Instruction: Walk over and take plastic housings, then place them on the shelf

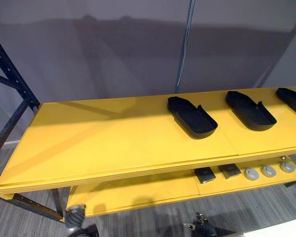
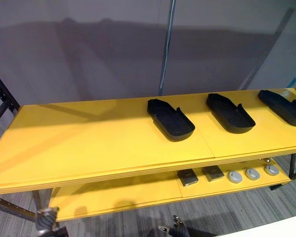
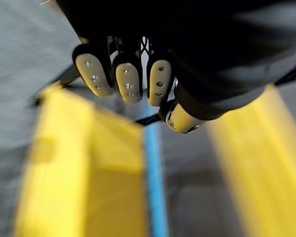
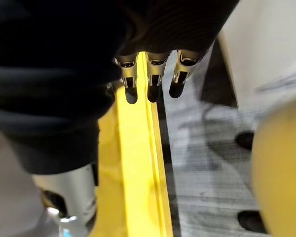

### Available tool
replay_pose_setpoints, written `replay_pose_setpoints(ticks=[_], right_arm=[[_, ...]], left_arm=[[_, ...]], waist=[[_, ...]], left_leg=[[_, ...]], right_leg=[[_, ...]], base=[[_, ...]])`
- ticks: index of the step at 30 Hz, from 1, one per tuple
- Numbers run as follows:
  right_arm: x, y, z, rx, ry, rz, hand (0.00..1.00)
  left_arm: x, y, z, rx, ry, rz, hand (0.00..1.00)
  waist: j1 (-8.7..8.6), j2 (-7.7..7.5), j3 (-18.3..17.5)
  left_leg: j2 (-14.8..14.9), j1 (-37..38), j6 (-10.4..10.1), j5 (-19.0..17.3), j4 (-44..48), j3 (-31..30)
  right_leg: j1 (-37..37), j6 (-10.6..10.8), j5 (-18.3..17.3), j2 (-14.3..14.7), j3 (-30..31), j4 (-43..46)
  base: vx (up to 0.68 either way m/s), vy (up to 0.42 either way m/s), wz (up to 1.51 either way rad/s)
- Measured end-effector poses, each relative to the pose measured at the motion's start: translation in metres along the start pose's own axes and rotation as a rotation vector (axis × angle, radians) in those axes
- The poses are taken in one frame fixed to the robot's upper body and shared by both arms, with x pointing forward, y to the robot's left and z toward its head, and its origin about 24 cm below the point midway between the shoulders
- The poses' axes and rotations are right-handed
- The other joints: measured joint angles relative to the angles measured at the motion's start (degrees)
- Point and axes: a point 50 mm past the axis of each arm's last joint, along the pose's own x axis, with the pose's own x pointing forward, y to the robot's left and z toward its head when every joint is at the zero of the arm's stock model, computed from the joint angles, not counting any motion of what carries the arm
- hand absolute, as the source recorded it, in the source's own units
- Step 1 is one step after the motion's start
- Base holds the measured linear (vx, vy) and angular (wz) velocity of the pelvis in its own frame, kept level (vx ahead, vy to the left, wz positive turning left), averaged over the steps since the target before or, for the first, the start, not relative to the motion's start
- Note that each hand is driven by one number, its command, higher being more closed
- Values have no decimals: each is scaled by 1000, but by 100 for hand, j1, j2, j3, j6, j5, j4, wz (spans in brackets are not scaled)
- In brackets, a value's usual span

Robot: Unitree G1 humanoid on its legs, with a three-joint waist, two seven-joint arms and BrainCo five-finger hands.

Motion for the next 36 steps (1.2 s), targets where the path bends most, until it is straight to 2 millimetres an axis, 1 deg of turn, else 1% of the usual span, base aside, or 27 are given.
replay_pose_setpoints(ticks=[1, 3, 6, 9, 10, 14, 17, 19, 21, 22, 23, 25, 26, 29, 31, 32, 33, 34, 35, 36], right_arm=[[0, 1, 0, 3, -2, 1, 0], [-1, 3, 3, 16, -13, 1, 0], [-1, 1, 1, 32, -9, -19, 0], [0, -3, -3, 40, 13, -45, 0], [1, -4, -4, 41, 20, -49, 0], [3, -10, -12, 37, 74, -72, 0], [4, -12, -11, 32, 73, -74, 0], [6, -14, -10, 23, 81, -76, 0], [8, -15, -6, 19, 71, -77, 0], [10, -14, -1, 17, 57, -74, 0], [11, -13, 2, 16, 48, -71, 0], [13, -13, 9, 13, 27, -72, 0], [13, -13, 11, 12, 20, -72, 0], [14, -10, 27, 6, -49, -79, 0], [14, -9, 34, 8, -81, -82, 0], [15, -7, 38, 2, -92, -77, 0], [15, -6, 38, -3, -91, -71, 0], [15, -5, 37, -4, -87, -69, 0], [14, -5, 31, -5, -64, -69, 0], [14, -6, 26, -13, -43, -69, 0]], left_arm=[[0, -2, -8, 8, 35, -12, 0], [-2, -10, -36, 41, 164, -47, 0], [-2, -19, -48, 68, 221, -85, 0], [1, -24, -50, 79, 240, -103, 0], [2, -27, -49, 82, 240, -112, 0], [3, -48, -45, 140, 217, -223, 0], [5, -51, -43, 168, 201, -262, 0], [4, -54, -41, 181, 192, -278, 0], [4, -56, -40, 184, 184, -287, 0], [5, -58, -38, 187, 174, -294, 0], [5, -60, -36, 192, 162, -301, 0], [10, -65, -25, 203, 125, -309, 0], [11, -65, -23, 204, 119, -310, 0], [17, -71, -10, 227, 66, -329, 0], [20, -76, 2, 251, 17, -342, 0], [23, -79, 11, 256, -16, -342, 0], [26, -80, 18, 257, -36, -340, 0], [27, -80, 19, 260, -40, -340, 0], [27, -81, 22, 258, -47, -341, 0], [30, -82, 27, 256, -59, -337, 0]], waist=[[1, 4, -9], [-18, 5, -56], [-12, 8, -56], [-18, 37, -75], [-21, 37, -75], [-25, 42, -75], [-41, 49, -71], [-35, 82, -39], [-32, 101, 9], [-30, 105, 94], [-32, 101, 123], [-22, 58, 303], [-18, 41, 351], [-28, -53, 478], [-32, -82, 494], [-7, -91, 526], [-23, -62, 569], [-36, -59, 567], [-53, -168, 506], [-49, -265, 509]], left_leg=[[1, 3, -3, -8, 0, 23], [8, 10, 15, -59, 9, 116], [11, 9, 2, -77, 4, 178], [14, 4, -28, -76, -15, 274], [13, 5, -27, -74, -23, 274], [12, 16, -20, -67, -34, 359], [19, 27, -33, -76, -46, 462], [19, 84, -53, -98, -45, 586], [22, 81, -32, -156, 15, 683], [29, 58, -45, -211, 103, 771], [41, -17, -13, -263, 203, 846], [52, -126, 30, -360, 418, 1011], [52, -146, 36, -379, 458, 1052], [115, -444, 120, -544, 850, 1334], [210, -714, 180, -595, 1054, 1470], [284, -814, 218, -604, 1101, 1559], [343, -809, 215, -595, 1148, 1574], [349, -799, 215, -595, 1173, 1559], [325, -804, 217, -601, 1279, 1537], [241, -888, 204, -611, 1416, 1504]], right_leg=[[-4, 1, -1, 1, 16, 0], [-18, 6, -5, 2, 67, 1], [-44, 11, -10, 4, 115, 2], [-105, 12, -10, 21, 221, 0], [-108, 13, -10, 22, 223, -4], [-152, 21, -21, 45, 347, -18], [-231, 21, -20, 72, 481, -13], [-230, 21, -19, 83, 581, -1], [-288, 22, -19, 94, 712, 56], [-362, 22, -19, 100, 825, 140], [-455, 23, -19, 101, 883, 200], [-632, 28, -16, 100, 1056, 374], [-677, 40, -9, 102, 1115, 415], [-976, 135, 61, 108, 1341, 540], [-1175, 234, 136, 121, 1404, 586], [-1508, 85, -144, 86, 1040, 1322], [-1705, 34, -566, -54, 599, 2336], [-1692, 86, -737, -155, 453, 2727], [-1604, 209, -937, -373, 268, 3078], [-1654, 299, -956, -450, 80, 3045]], base=[[-6, 6, -14], [-4, 1, -12], [-3, -2, -10], [7, -3, -16], [14, -8, -5], [16, -6, -12], [8, -6, -23], [-5, 5, -31], [-28, 12, -32], [-54, 17, -39], [-72, 16, -45], [-82, 14, -39], [-94, 23, -37], [-103, 27, -42], [-117, 14, -35], [-100, -27, -35], [-64, -42, -25], [25, -66, -1], [87, -86, 7], [80, -94, 0]])
